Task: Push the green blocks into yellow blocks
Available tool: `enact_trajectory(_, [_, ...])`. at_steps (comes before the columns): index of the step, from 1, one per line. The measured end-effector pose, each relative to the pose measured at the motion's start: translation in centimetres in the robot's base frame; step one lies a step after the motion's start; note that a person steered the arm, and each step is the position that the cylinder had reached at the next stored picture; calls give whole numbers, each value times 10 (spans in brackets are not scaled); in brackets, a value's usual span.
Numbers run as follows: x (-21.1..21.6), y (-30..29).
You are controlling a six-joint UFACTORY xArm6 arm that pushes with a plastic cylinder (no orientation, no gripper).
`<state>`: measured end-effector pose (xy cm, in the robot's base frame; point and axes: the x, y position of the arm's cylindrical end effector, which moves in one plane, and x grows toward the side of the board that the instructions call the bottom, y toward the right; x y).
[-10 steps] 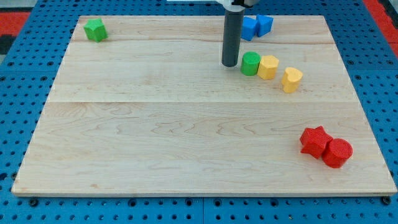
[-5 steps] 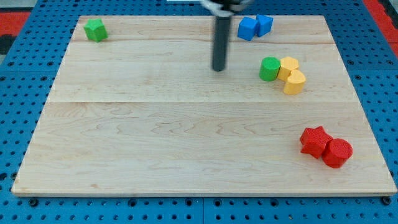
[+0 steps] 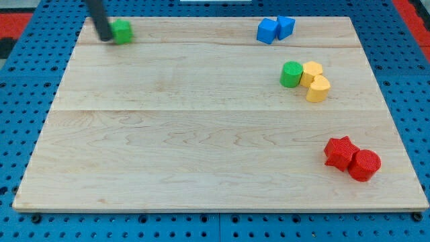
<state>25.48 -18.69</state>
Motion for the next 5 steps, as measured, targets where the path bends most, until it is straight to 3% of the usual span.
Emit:
enact_trajectory(2, [-19,-27])
enact_trajectory(3, [-41,-1])
enact_trajectory(4, [-29,64])
enact_trajectory(5, [18,138])
